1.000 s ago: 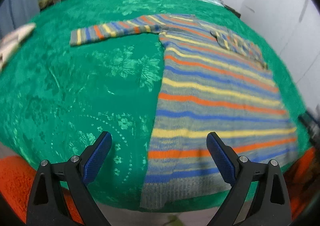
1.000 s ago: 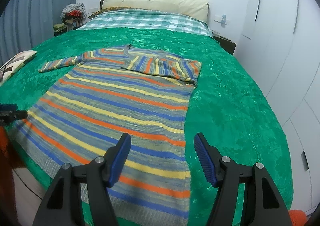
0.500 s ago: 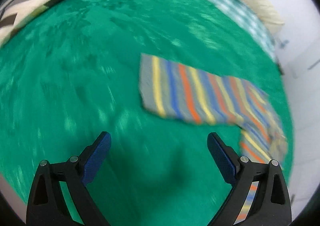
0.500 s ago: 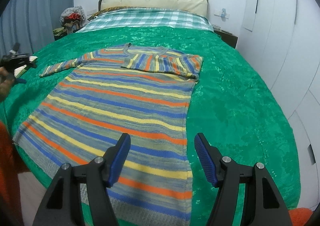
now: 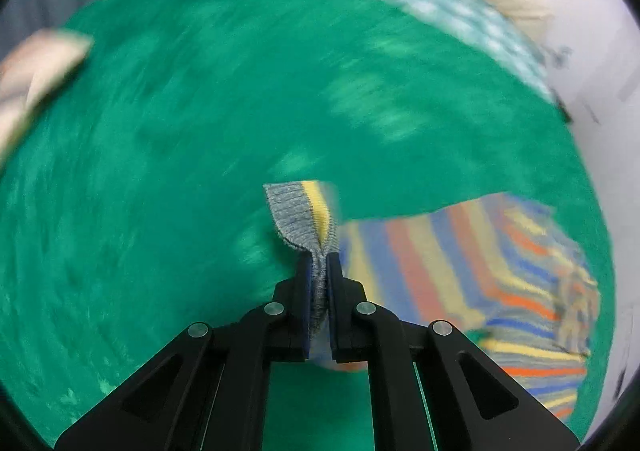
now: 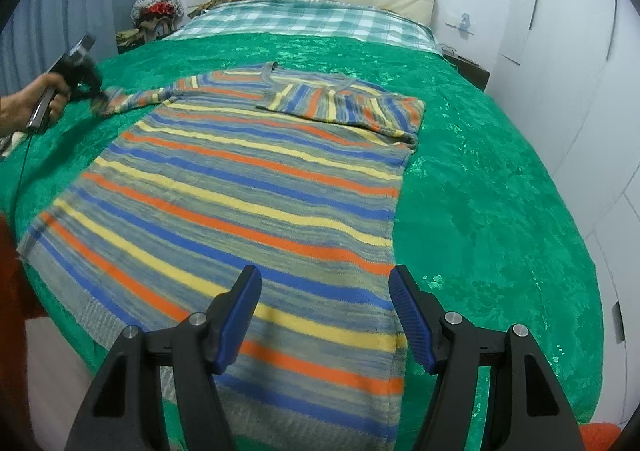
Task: Fold small clothes
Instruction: 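Grasp the other sleeve cuff with the left gripper and fold it across the body, then open the left gripper to release the folded sleeve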
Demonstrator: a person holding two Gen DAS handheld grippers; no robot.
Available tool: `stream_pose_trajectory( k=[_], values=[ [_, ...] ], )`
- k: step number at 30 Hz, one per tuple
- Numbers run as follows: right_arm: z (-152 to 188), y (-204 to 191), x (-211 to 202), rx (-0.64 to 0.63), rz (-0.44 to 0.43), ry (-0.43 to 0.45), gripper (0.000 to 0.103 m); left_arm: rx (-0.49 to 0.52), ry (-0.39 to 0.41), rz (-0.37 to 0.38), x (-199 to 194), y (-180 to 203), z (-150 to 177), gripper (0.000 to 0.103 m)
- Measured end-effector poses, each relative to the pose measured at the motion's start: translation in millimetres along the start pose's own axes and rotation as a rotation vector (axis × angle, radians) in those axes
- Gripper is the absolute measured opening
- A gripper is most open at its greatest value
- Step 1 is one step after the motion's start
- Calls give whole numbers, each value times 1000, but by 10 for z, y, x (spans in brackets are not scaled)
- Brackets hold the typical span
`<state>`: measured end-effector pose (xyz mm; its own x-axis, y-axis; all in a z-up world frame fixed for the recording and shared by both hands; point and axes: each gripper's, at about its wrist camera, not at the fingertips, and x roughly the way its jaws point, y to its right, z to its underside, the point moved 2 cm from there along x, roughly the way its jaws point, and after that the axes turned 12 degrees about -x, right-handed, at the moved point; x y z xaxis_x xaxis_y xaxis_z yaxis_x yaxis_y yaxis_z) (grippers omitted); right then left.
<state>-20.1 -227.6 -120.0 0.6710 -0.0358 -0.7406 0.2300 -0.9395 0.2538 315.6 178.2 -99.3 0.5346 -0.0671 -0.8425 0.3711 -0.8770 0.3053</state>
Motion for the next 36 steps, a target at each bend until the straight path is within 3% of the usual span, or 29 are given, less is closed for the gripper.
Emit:
stream_pose_trajectory(
  k=[3,6,9,11,12,13,17,20,22,24,25,27,29,31,33,36],
  values=[
    [-10,23,-33,17,-23,19,66,143,45,112,-376,768,18,4],
    [-16,52,-39,35,-40,25,66,318,66,227,-653,1635,289,4],
    [-15,79,-56,57,-52,29,66,449,8,354,-682,2387,686,11],
    [-13,98,-68,66,-53,32,66,499,-89,415,-539,2731,945,47],
    [-14,109,-68,68,-52,32,66,509,-114,401,-451,2828,1020,76],
    [-14,121,-69,71,-50,33,66,499,-104,385,-371,2866,1046,80],
    [13,178,-106,95,-55,38,66,348,-115,325,-58,2586,833,79],
    [32,214,-95,105,-64,33,67,290,-76,208,170,2224,769,78],
    [42,233,-53,110,-71,21,67,343,-62,83,410,2037,936,81],
    [47,246,-19,121,-79,9,67,384,-103,-153,858,1719,1133,83],
    [52,255,-9,129,-83,4,67,376,-127,-186,968,1559,1201,89],
    [55,264,-4,136,-83,-2,67,312,-74,-107,878,1363,1172,97],
    [64,269,-7,134,-77,-1,67,253,-100,-117,772,1246,1099,96],
    [64,277,-13,130,-70,1,67,207,-91,-46,521,1138,1075,96],
    [51,298,-17,134,-64,8,67,203,-60,6,215,1017,1151,96],
    [29,352,-26,152,-49,17,67,233,-34,18,-157,802,1419,96]
  ],
)
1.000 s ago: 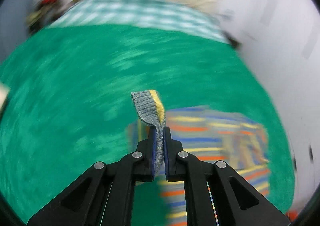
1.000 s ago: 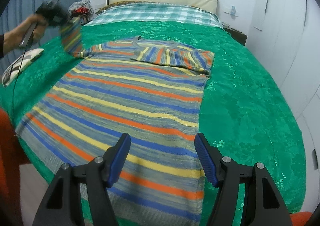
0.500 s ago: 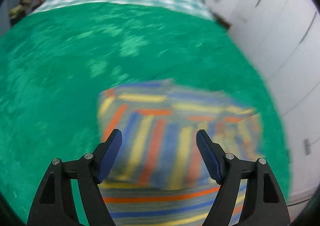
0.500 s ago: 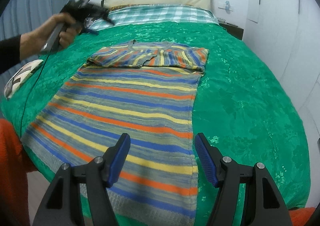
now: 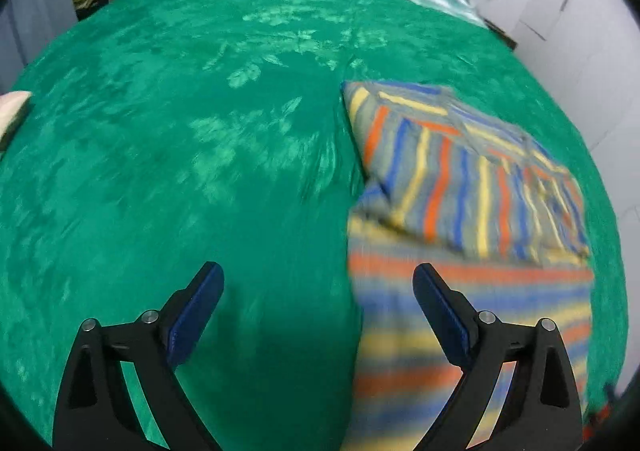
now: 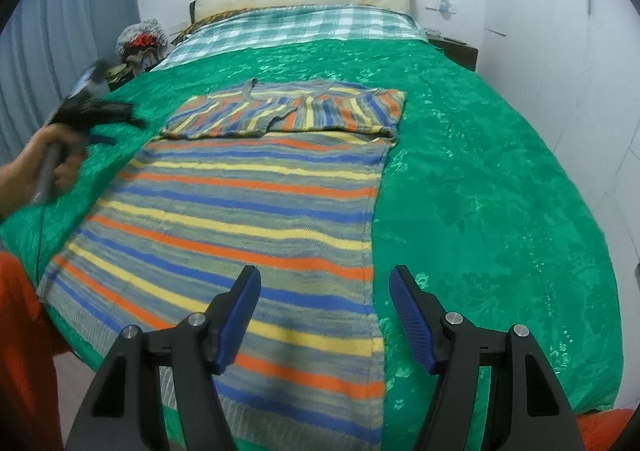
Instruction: Fold small clothes
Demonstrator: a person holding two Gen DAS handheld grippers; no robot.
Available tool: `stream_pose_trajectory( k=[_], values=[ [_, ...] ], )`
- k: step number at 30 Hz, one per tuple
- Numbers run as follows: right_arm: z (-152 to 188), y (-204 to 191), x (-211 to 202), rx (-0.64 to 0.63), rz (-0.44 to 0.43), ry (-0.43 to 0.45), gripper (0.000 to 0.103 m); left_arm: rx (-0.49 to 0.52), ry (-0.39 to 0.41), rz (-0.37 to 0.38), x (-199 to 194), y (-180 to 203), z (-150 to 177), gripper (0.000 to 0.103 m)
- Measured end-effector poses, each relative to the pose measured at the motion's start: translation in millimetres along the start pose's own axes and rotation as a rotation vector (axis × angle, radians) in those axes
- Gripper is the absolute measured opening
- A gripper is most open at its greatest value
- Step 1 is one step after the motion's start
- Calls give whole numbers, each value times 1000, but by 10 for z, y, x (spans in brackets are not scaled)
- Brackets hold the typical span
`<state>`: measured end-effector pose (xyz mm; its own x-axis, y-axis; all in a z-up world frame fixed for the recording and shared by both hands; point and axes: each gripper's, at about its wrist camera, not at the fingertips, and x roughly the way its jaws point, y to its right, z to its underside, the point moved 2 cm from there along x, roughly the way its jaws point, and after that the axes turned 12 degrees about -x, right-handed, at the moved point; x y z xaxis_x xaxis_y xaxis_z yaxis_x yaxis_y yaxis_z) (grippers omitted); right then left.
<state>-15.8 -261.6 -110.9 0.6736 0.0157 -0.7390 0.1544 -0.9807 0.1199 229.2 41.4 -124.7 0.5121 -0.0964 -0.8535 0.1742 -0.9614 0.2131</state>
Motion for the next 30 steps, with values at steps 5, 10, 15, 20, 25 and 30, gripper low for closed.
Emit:
stream_pose_trajectory(
  k=[5,10,15,20,25,30],
  values=[
    [-38,52,1,19,38,4,67,37,22,-85,-392,-184,565,96],
    [-72,-3,-44,3,77,17,67,61,36,-118,-648,-197,944,97],
    [-46,-24,-77,-7,103,15,70,66,50,-146,-734,-152,1110,97],
    [-23,23,-109,4,124,16,70,66,49,-161,-762,-153,1188,97],
    [-4,46,-160,11,132,24,70,67,60,-171,-813,-148,1210,97],
    [3,43,-186,6,136,26,70,65,73,-176,-852,-156,1206,97]
  ],
)
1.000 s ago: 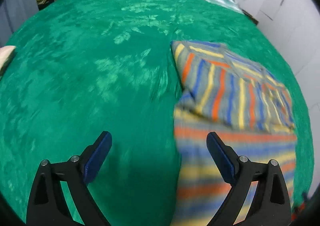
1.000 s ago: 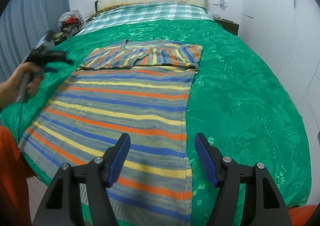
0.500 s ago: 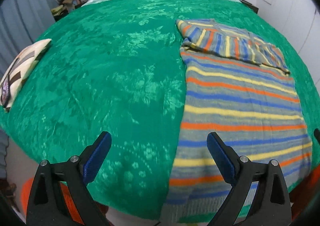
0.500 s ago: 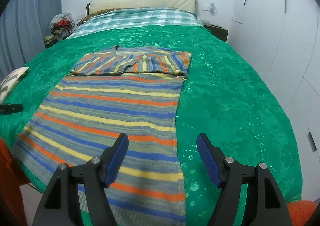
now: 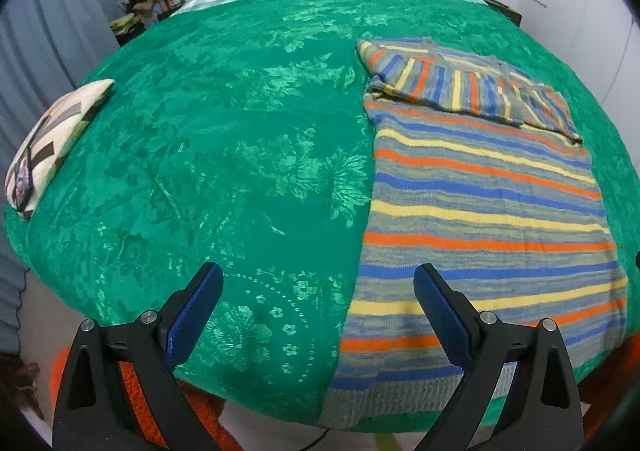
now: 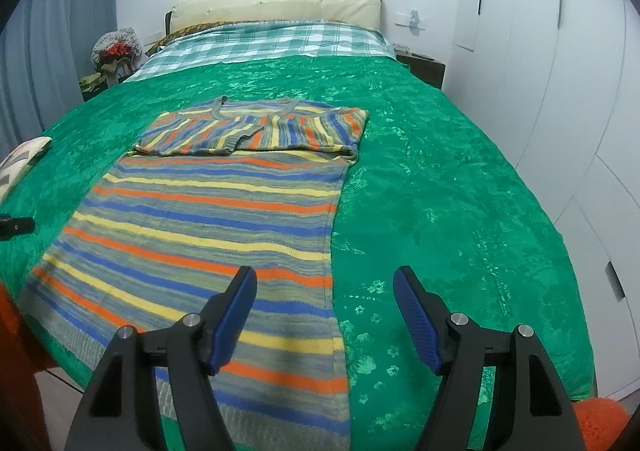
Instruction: Fold small clothes
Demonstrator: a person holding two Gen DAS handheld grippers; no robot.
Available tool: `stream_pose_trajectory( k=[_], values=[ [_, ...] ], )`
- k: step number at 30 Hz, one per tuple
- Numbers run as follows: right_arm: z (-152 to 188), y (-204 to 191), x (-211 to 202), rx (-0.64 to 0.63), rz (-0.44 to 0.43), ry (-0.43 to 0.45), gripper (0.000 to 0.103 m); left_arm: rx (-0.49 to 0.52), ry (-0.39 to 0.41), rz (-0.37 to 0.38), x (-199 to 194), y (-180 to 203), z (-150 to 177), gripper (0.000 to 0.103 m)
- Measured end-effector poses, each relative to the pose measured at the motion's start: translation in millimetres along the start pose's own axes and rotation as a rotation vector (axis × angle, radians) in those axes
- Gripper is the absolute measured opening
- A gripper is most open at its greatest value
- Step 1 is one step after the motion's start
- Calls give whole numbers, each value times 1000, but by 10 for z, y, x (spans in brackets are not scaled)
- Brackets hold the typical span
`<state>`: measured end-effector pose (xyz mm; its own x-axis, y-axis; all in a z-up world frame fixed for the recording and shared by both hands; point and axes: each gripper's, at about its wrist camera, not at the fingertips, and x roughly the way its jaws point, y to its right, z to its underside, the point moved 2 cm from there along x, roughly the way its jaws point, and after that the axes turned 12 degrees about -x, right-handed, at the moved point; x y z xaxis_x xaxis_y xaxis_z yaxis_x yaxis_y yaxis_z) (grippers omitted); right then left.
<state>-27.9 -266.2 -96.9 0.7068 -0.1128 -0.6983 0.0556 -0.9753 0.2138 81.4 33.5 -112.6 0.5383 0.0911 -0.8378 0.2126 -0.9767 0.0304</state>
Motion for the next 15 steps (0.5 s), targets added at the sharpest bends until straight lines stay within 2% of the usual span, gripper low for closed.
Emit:
stream_pose_trajectory(
  k=[15],
  values=[
    [64,-28,30,-21,-4,-33,71,-55,-63,36,314,-357,303,97]
  ],
)
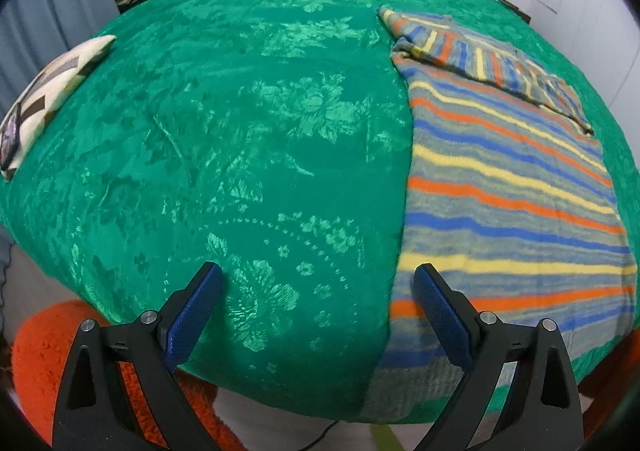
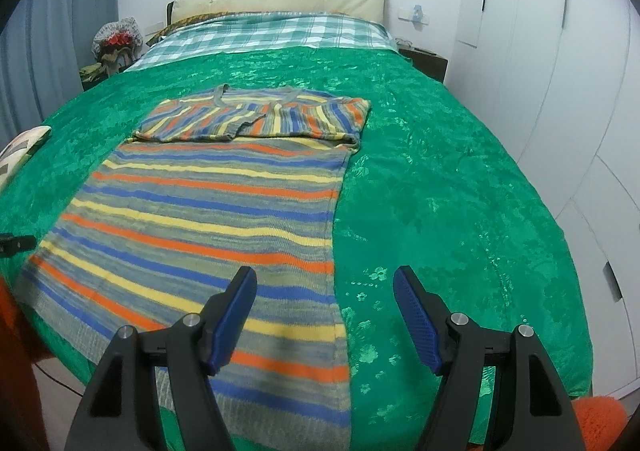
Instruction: Fold small clothes
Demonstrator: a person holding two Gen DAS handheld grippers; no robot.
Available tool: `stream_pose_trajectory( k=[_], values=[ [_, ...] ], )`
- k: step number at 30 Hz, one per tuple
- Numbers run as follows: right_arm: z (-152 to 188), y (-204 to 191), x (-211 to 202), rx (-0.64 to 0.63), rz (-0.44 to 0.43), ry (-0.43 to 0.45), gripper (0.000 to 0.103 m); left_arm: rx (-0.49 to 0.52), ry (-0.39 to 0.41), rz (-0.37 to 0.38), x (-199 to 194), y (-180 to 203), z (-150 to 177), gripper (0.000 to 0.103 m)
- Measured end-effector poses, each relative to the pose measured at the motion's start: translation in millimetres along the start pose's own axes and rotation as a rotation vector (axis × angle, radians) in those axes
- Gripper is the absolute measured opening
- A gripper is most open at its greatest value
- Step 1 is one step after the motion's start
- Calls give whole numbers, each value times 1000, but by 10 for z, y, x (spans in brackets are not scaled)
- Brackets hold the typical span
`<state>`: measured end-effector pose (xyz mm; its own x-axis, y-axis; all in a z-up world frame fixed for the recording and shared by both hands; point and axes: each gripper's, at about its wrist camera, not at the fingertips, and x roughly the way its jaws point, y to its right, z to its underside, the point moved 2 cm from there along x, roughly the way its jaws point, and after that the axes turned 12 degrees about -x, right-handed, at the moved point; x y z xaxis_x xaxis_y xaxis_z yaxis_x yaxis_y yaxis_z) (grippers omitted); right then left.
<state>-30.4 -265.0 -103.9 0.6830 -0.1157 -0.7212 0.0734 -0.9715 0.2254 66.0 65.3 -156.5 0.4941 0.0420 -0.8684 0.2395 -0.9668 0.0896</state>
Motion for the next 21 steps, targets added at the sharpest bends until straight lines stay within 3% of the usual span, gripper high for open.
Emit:
stream_pose_trajectory(
  k=[4,15,21],
  values=[
    [9,-19,36,4,-11,-12,71,18,-8,43,8,26,33,97],
    [36,63,63,45,-17,-22,71,67,-23,59,29,112,88,97],
    [8,441,8,188,-102,-82,71,73,-61,129,-14,90,135,96]
  ],
)
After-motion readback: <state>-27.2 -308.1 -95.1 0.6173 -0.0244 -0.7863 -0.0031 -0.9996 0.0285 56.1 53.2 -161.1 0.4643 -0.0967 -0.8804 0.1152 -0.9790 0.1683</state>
